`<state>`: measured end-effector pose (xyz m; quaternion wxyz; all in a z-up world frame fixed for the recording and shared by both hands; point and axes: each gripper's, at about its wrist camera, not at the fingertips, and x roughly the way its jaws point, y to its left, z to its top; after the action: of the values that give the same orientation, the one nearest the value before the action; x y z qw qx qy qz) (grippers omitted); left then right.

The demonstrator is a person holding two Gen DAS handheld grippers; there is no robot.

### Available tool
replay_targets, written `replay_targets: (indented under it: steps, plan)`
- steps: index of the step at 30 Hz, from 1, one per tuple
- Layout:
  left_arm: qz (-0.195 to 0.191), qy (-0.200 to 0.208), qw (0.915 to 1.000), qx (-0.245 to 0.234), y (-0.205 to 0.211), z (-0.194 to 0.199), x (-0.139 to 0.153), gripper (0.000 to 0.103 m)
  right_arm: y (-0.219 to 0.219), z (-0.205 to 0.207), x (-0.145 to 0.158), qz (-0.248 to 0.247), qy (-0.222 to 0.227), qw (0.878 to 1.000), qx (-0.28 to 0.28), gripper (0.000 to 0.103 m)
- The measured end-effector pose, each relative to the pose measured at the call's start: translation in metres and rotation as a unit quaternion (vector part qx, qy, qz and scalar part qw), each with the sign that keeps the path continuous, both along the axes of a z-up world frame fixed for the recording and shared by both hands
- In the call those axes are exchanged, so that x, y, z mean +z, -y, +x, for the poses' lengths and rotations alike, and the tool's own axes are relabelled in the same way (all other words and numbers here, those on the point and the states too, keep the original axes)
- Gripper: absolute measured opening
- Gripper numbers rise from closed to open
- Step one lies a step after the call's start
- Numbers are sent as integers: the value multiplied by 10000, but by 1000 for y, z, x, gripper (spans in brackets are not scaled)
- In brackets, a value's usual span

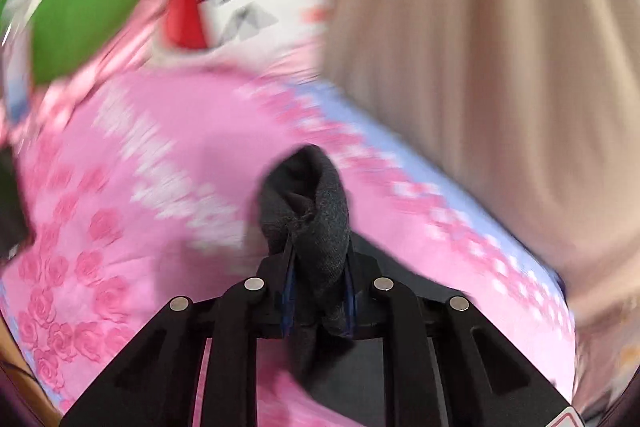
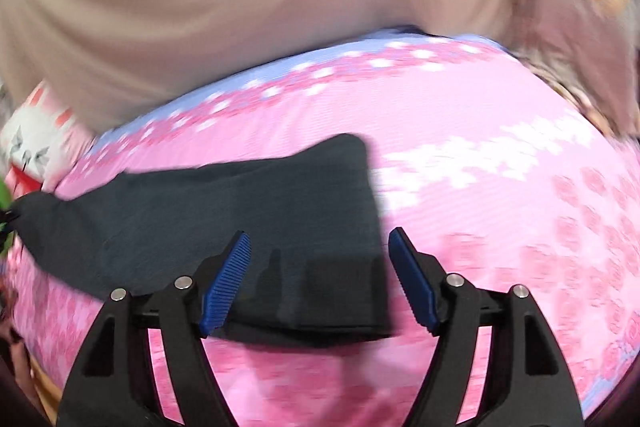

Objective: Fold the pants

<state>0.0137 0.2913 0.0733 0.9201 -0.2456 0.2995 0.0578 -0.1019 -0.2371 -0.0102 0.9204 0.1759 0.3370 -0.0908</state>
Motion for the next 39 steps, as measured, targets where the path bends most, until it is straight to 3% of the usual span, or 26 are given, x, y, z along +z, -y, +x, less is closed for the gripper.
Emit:
replay_targets:
  steps: [3,6,8,11,15,17,19,20,21,24,26,29,37,38,39]
  plan:
    - [399,396,9959,-711,64,-11,37,15,28,-7,-13,611,-6,9981,-104,69]
    - [774,680,9835,-1486,137,-23,61,15,39,-13,-24,931,44,9955,-166,69]
    - [990,660,9713,-2060,192,-27,61,15,41,-14,-24,1035,172,9944,-85,69]
    - [980,164,9566,-2740,256,-20,33,19,41,-17,-24,1081,233,9939,36,69]
    - [1217,-1041,9254,-3434,329,-7,-45,32,41,-18,-24,1188,341,9921,204,69]
    - [1279,-1043,9231,-3474,338,-19,-51,33,44,-20,-24,1288,410,9905,241,69]
    - [1230,-769,9261,-3484,330,-30,-37,53,44,-24,-20,1263,553,9902,224,69]
    - [1240,-601,9309,-3383,323,-36,-26,69,40,-27,-15,1128,622,9913,268,69]
    - [1253,-324,9401,-3152,308,-44,-10,77,35,-27,-10,1020,626,9923,330,69]
    - [1194,164,9534,-2766,273,-59,22,87,11,-20,8,1084,719,9883,802,71]
    - [1224,324,9633,-2368,247,-65,36,87,-9,-8,15,1400,680,9796,1273,71]
    - [1497,62,9742,-1691,212,-62,35,87,-51,27,13,1752,328,9645,1947,82]
    - [1366,-609,9831,-1058,137,-66,-13,87,-115,79,-20,1908,-456,9528,2318,82]
    - [1336,-640,9836,-1032,131,-70,-16,87,-119,81,-23,1979,-478,9505,2347,81]
    - [1319,-676,9840,-993,125,-70,-20,87,-126,83,-25,1979,-479,9498,2376,69]
